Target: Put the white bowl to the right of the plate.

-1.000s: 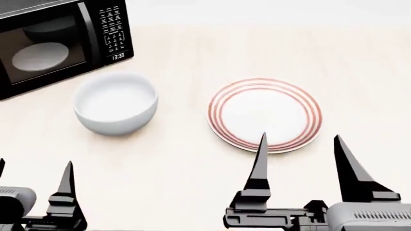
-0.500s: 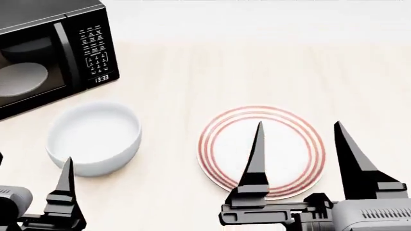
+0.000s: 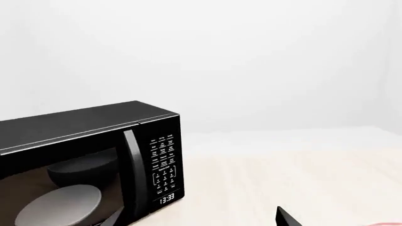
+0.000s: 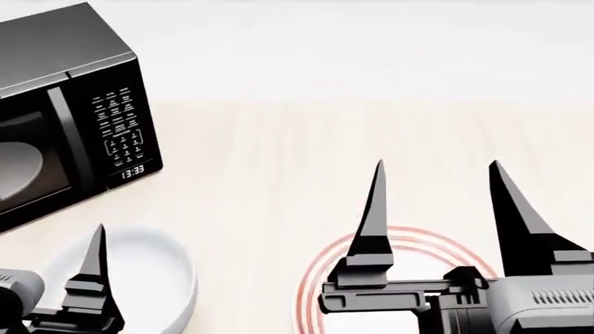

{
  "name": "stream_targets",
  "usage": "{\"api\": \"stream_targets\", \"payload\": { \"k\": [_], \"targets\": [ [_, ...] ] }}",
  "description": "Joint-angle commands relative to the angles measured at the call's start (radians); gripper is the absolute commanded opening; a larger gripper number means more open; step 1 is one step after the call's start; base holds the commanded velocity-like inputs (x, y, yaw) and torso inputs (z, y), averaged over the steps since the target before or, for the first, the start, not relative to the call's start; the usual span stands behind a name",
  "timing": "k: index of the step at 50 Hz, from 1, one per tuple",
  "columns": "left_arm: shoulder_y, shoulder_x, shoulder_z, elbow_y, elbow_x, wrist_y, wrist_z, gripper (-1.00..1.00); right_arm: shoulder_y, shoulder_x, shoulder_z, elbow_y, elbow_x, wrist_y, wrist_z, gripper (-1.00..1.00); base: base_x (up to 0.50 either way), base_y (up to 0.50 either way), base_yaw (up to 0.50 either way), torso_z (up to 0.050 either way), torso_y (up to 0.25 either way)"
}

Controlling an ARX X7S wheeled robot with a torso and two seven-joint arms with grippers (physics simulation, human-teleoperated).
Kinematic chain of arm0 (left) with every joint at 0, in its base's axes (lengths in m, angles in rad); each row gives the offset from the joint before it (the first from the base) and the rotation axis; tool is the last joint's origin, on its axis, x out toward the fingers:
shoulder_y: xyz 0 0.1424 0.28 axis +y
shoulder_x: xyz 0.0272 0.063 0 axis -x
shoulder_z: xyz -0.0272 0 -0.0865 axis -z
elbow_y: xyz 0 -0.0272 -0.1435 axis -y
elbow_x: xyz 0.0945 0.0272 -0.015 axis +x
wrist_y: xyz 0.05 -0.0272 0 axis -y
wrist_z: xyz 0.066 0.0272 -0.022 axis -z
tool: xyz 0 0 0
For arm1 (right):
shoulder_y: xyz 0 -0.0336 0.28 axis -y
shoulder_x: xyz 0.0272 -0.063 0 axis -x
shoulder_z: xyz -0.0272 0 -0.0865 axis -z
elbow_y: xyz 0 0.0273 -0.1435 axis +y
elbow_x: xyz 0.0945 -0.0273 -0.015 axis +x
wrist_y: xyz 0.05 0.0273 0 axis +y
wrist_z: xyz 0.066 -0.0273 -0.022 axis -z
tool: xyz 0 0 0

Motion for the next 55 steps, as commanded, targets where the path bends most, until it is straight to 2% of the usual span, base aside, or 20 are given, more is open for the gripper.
{"api": "stream_targets", "payload": {
  "k": [1,13,15,17,19,20,22,28,29,32,34,38,41,47,49,50,52,55],
  "targets": [
    [0.006,-0.007,0.004,0.008,-0.003,0.007,-0.007,1.00,0.005,0.007,-0.003,0.010,0.011,0.001,0.010,1.00,0.50,0.00,0.00,0.000,0.000],
    [0.008,-0.013,0.009,0.008,-0.007,0.013,-0.012,1.00,0.014,0.009,-0.005,0.026,0.025,0.013,0.037,1.00,0.50,-0.05,0.00,0.000,0.001],
    [0.008,-0.014,0.006,0.010,-0.010,0.013,-0.013,1.00,0.025,0.011,-0.007,0.028,0.026,0.047,0.055,1.00,0.40,-0.01,0.00,0.000,0.000],
    [0.009,-0.015,0.001,0.008,-0.012,0.016,-0.014,1.00,0.055,0.005,0.021,0.024,0.104,0.162,0.088,1.00,0.00,0.00,0.00,0.000,0.000],
    [0.011,-0.018,0.001,0.009,-0.014,0.020,-0.011,1.00,0.079,0.013,0.018,0.022,0.105,0.234,0.129,1.00,0.00,0.00,0.00,0.000,0.000],
    [0.008,-0.016,-0.006,0.006,-0.011,0.016,-0.020,1.00,0.115,0.026,-0.005,0.026,0.075,0.325,0.189,1.00,0.00,0.00,0.00,0.000,0.000],
    [0.008,-0.016,-0.021,-0.001,-0.011,0.017,-0.027,1.00,0.140,0.058,-0.086,0.014,-0.044,0.346,0.265,1.00,0.00,0.00,0.00,0.000,0.000],
    [0.049,-0.031,-0.080,0.000,0.001,0.036,-0.049,1.00,0.193,0.086,-0.136,-0.049,-0.019,0.482,0.265,1.00,0.00,0.00,0.00,0.000,0.000],
    [0.064,-0.037,-0.092,0.010,-0.007,0.032,-0.044,1.00,0.194,0.098,-0.142,-0.052,0.006,0.465,0.222,1.00,0.00,0.00,0.00,0.000,0.000],
    [0.129,-0.039,-0.157,0.035,-0.012,0.074,-0.049,1.00,0.215,0.056,-0.045,-0.049,0.169,0.510,0.150,1.00,0.00,0.00,0.00,0.000,0.000],
    [0.172,-0.039,-0.185,0.032,0.031,0.113,-0.084,1.00,0.239,0.052,-0.048,-0.046,0.160,0.485,0.147,1.00,0.00,0.00,0.00,0.000,0.000],
    [0.224,-0.037,-0.240,0.039,0.026,0.170,-0.082,1.00,0.321,0.034,-0.007,-0.047,0.270,0.598,0.145,1.00,0.00,0.00,0.00,0.000,0.000],
    [0.249,-0.039,-0.267,0.052,0.046,0.185,-0.102,1.00,0.432,-0.039,0.101,-0.023,0.427,0.768,0.203,1.00,0.00,0.00,0.00,0.000,0.000],
    [0.241,-0.047,-0.296,0.055,0.054,0.158,-0.128,1.00,0.574,-0.127,0.181,0.070,0.553,0.922,0.289,1.00,0.00,0.00,0.00,0.000,0.000],
    [0.240,-0.044,-0.323,0.057,0.038,0.149,-0.130,1.00,0.603,-0.104,0.109,0.066,0.516,0.908,0.287,1.00,0.00,0.00,0.00,0.000,0.000],
    [0.241,-0.044,-0.328,0.055,0.034,0.149,-0.129,1.00,0.614,-0.113,0.114,0.070,0.530,0.927,0.300,1.00,0.00,0.00,0.00,0.000,0.000],
    [0.239,-0.044,-0.343,0.050,0.028,0.145,-0.132,1.00,0.663,-0.194,0.191,0.106,0.566,1.027,0.413,1.00,0.00,0.00,0.00,0.000,0.000],
    [0.236,-0.046,-0.350,0.036,0.034,0.136,-0.143,1.00,0.708,-0.208,0.146,0.164,0.631,1.031,0.519,1.00,0.00,0.00,0.00,0.000,0.000]
  ]
}}
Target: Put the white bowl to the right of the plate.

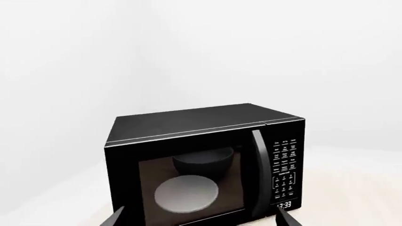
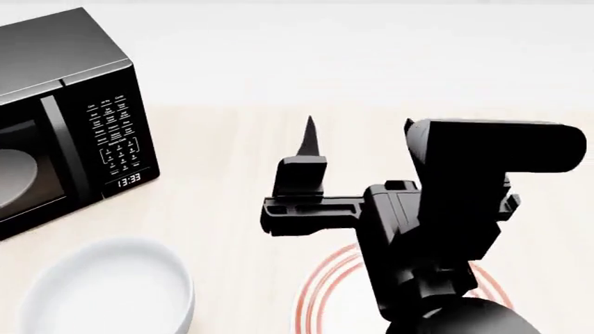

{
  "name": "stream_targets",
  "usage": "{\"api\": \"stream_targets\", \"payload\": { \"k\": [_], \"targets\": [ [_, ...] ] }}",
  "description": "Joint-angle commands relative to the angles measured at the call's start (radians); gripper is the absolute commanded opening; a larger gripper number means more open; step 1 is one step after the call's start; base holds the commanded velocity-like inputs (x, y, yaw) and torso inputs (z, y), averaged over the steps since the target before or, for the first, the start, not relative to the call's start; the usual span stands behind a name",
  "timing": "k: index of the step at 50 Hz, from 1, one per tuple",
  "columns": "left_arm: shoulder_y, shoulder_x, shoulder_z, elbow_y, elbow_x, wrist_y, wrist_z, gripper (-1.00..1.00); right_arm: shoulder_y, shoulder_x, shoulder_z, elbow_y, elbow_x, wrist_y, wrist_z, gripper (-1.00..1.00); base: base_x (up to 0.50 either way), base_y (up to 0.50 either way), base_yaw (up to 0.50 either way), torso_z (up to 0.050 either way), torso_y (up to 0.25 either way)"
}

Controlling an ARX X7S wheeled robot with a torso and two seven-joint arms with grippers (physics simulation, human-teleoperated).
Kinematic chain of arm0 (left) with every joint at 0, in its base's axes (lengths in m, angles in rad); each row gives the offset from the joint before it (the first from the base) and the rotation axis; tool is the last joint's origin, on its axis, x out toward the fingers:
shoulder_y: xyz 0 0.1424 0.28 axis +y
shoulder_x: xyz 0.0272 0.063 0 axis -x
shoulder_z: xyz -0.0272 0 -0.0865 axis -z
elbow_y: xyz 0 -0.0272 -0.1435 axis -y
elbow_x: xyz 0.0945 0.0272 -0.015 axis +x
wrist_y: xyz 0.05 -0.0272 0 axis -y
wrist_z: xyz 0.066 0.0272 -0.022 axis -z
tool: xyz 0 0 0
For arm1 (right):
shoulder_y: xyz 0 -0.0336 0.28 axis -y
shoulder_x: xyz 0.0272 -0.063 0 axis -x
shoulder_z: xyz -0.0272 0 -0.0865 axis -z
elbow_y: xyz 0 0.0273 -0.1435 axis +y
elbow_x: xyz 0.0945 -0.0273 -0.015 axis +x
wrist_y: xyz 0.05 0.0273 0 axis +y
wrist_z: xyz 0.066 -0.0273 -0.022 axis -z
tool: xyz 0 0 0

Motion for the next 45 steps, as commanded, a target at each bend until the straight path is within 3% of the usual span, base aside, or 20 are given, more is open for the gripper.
{"api": "stream_targets", "payload": {
  "k": [1,7,18,45],
  "targets": [
    [0.020,-0.004,-0.080,-0.009,-0.004,-0.009,-0.032,1.00,0.212,-0.117,0.019,0.141,0.216,0.196,0.280,1.00,0.00,0.00,0.00,0.000,0.000],
    [0.025,-0.005,-0.106,-0.008,-0.017,-0.005,-0.031,1.00,0.247,-0.116,-0.117,0.229,0.346,0.132,0.459,1.00,0.00,0.00,0.00,0.000,0.000],
    [0.068,0.005,-0.160,-0.012,-0.035,0.042,-0.023,1.00,0.287,-0.112,-0.380,0.415,0.376,-0.046,0.571,1.00,0.00,0.00,0.00,0.000,0.000],
    [0.096,-0.001,-0.209,0.003,-0.066,0.063,-0.023,1.00,0.465,-0.113,-0.765,0.876,0.607,-0.266,0.683,1.00,0.00,0.00,0.00,0.000,0.000]
  ]
}}
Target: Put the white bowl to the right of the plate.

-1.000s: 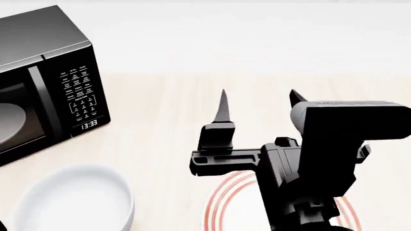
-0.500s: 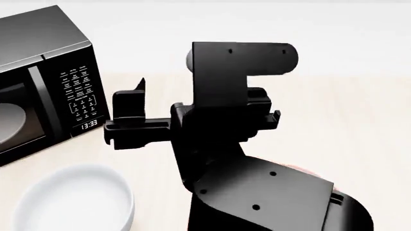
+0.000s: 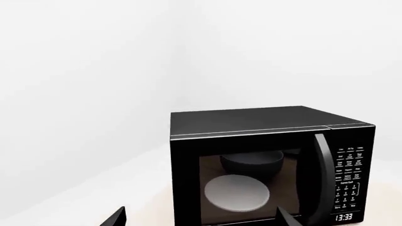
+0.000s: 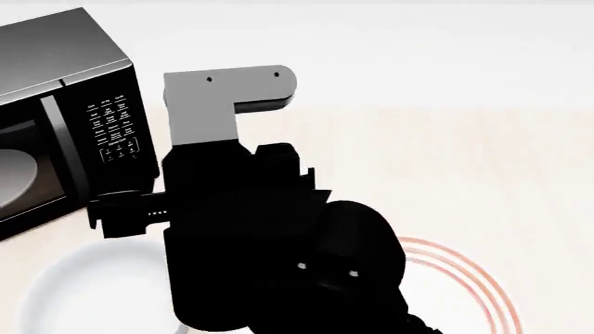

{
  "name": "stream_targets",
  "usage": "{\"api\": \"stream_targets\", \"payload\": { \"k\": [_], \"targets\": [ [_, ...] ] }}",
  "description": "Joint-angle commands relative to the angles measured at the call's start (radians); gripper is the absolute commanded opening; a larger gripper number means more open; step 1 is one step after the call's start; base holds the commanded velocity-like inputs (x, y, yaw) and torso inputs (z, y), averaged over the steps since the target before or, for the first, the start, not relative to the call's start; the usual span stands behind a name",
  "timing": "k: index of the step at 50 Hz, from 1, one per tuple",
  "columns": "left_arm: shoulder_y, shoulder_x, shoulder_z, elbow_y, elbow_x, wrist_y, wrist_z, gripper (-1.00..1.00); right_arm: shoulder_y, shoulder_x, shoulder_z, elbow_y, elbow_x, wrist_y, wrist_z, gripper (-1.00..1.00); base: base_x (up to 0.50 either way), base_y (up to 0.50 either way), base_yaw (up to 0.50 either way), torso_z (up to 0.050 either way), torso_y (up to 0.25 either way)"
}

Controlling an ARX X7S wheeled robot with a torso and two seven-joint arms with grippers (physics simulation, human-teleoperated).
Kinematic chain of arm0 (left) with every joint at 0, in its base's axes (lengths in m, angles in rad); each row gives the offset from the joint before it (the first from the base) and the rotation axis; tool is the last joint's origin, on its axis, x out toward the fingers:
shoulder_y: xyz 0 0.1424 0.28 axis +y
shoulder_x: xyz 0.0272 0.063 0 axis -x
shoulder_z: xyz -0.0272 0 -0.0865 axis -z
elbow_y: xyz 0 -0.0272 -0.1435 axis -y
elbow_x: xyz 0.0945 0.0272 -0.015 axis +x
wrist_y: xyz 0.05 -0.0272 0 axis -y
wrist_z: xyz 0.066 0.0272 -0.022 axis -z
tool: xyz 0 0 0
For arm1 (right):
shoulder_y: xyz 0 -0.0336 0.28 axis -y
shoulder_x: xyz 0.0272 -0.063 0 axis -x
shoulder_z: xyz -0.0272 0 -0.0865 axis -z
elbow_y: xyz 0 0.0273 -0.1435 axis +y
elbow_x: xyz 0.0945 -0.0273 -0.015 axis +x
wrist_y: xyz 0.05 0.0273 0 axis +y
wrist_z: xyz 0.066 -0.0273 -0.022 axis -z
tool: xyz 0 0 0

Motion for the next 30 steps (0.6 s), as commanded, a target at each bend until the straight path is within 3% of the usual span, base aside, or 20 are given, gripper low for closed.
{"api": "stream_targets", "payload": {
  "k": [1,18,30],
  "targets": [
    [0.013,-0.002,-0.024,0.007,-0.014,0.010,-0.001,1.00,0.067,-0.002,-0.149,0.180,0.118,-0.078,0.044,1.00,0.00,0.00,0.00,0.000,0.000],
    [0.024,-0.003,-0.018,0.012,-0.013,0.024,-0.006,1.00,0.122,-0.002,-0.309,0.382,0.243,-0.207,-0.017,1.00,0.00,0.00,0.00,0.000,0.000],
    [0.033,-0.008,-0.010,0.017,-0.012,0.029,-0.010,1.00,0.162,-0.005,-0.499,0.491,0.327,-0.339,-0.116,1.00,0.00,0.00,0.00,0.000,0.000]
  ]
}}
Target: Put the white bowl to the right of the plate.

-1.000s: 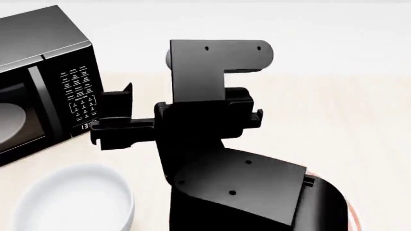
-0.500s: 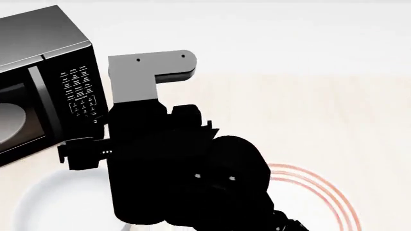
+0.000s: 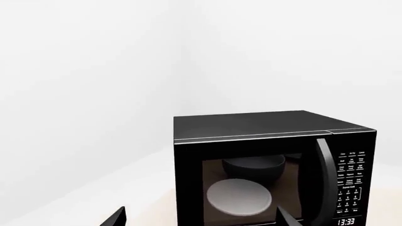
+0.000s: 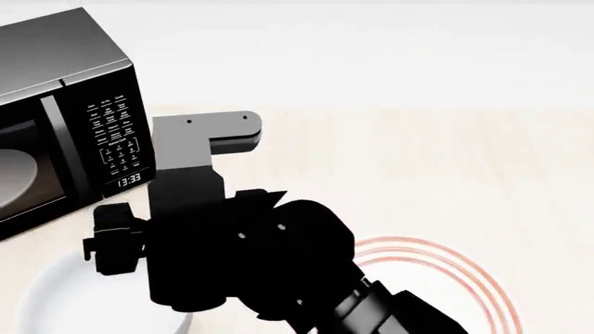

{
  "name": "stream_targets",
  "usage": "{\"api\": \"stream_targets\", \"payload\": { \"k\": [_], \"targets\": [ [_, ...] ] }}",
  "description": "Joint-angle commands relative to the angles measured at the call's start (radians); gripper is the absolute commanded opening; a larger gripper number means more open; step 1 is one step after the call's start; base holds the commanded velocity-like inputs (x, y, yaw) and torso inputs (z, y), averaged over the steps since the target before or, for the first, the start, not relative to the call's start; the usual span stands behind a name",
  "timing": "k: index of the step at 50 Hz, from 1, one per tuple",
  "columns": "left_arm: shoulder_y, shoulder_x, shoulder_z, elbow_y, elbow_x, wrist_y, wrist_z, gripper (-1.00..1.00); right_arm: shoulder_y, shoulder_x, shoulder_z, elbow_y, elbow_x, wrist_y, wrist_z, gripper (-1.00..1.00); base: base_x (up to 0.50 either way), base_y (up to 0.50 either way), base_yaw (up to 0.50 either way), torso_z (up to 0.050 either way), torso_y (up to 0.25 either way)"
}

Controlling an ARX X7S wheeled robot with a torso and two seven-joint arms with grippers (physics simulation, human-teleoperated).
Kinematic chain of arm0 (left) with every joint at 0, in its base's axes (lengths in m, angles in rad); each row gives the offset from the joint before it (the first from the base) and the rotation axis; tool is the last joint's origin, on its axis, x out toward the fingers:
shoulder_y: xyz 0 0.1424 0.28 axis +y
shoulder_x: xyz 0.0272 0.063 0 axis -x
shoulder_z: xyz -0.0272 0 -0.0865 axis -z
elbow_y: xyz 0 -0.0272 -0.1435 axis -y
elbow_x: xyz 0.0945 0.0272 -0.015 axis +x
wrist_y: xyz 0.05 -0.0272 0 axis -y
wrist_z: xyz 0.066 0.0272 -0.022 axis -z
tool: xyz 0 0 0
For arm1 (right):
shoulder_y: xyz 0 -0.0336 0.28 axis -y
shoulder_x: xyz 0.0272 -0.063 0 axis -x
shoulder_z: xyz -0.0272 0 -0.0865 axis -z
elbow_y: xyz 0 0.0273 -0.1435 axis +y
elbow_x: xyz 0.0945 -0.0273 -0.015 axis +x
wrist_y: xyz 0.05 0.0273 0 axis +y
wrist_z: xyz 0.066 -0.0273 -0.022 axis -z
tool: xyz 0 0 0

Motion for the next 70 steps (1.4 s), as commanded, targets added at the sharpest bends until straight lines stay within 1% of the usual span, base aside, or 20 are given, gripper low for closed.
{"api": "stream_targets", "payload": {
  "k": [1,6,11,21,25,43,70],
  "targets": [
    [0.008,-0.004,0.003,0.003,-0.002,0.005,-0.003,1.00,0.039,-0.002,-0.157,0.112,0.083,-0.114,-0.071,1.00,0.00,0.00,0.00,0.000,0.000],
    [0.014,-0.004,0.001,0.008,-0.004,0.009,-0.004,1.00,0.059,-0.003,-0.255,0.171,0.123,-0.179,-0.119,1.00,0.00,0.00,0.00,0.000,0.000],
    [0.014,-0.006,-0.001,0.006,-0.007,0.009,-0.006,1.00,0.097,-0.004,-0.376,0.220,0.206,-0.256,-0.159,1.00,0.00,0.00,0.00,0.000,0.000],
    [0.015,-0.010,0.007,0.008,-0.008,0.009,-0.009,1.00,0.155,-0.005,-0.669,0.264,0.421,-0.422,-0.230,1.00,0.00,0.00,0.00,0.000,0.000],
    [0.016,-0.012,0.015,0.008,-0.003,0.012,-0.011,1.00,0.160,-0.005,-0.731,0.273,0.463,-0.448,-0.249,1.00,0.00,0.00,0.00,0.000,0.000],
    [0.024,-0.017,0.013,0.013,-0.011,0.018,-0.017,1.00,0.119,-0.005,-0.752,0.297,0.472,-0.422,-0.296,1.00,0.00,0.00,0.00,0.000,0.000],
    [0.026,-0.026,0.009,0.008,-0.024,0.022,-0.026,1.00,0.088,-0.005,-0.750,0.271,0.443,-0.403,-0.311,1.00,0.00,0.00,0.00,0.000,0.000]
  ]
}}
